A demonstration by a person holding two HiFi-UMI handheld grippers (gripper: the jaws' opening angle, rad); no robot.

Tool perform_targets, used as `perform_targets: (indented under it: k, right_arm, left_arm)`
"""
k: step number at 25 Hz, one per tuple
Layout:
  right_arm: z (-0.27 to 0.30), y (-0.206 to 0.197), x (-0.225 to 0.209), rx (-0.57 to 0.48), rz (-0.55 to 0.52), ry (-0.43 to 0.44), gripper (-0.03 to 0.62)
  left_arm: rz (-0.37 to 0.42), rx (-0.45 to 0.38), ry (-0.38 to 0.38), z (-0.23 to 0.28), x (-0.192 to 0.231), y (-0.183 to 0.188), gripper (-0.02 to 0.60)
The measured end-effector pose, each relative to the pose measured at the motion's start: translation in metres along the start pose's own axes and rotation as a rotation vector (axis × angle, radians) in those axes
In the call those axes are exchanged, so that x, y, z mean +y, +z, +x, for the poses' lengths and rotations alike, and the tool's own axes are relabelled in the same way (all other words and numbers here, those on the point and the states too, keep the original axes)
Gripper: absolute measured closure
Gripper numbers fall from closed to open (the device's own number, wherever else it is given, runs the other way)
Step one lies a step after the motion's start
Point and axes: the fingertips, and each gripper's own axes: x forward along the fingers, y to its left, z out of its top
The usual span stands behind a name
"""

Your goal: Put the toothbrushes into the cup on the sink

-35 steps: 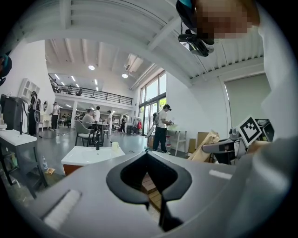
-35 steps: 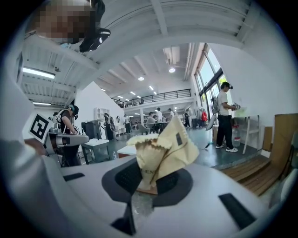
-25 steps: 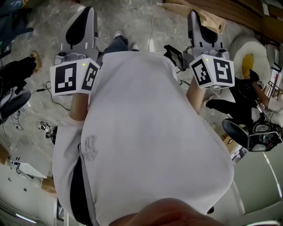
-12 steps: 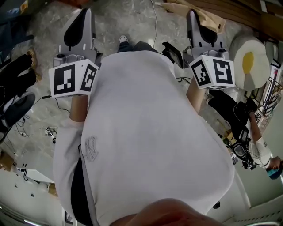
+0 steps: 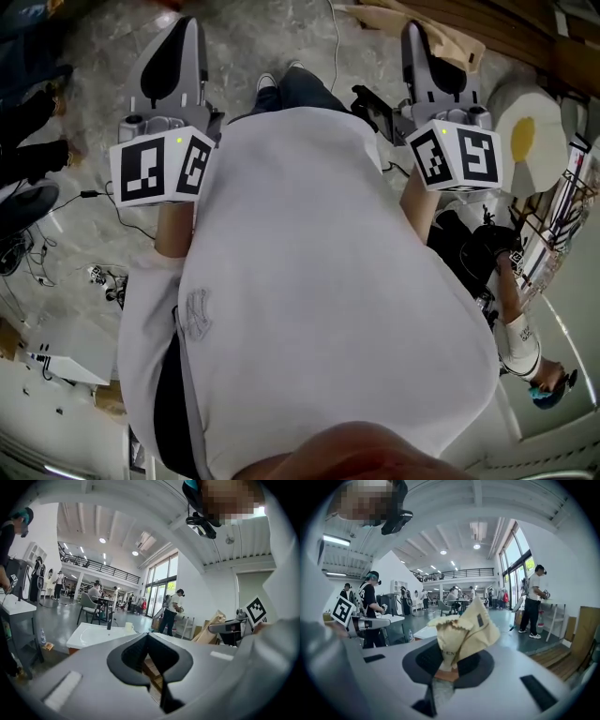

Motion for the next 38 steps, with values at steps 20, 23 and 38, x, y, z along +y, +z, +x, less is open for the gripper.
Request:
perform_targets:
  k: [20,23,38]
  right_arm:
    - [0.072,0.012,-0.02,0.054,-0.027,0.128,0.545]
    - [0.088,0.013,-0.04,0.051,-0.011,0.134,0.545]
    - [0.143,0.011,-0.141,0.041,0.014,0.134,0.545]
  left_arm:
    - [-0.047,-0.001,0.178,0.028,0.04,0.006,0.58]
    - [-0.034,0.009,0.184,0.05,0.037,0.01,0.58]
    - [0.035,0.02,0.17,0.162,0.002,0.026,0.581]
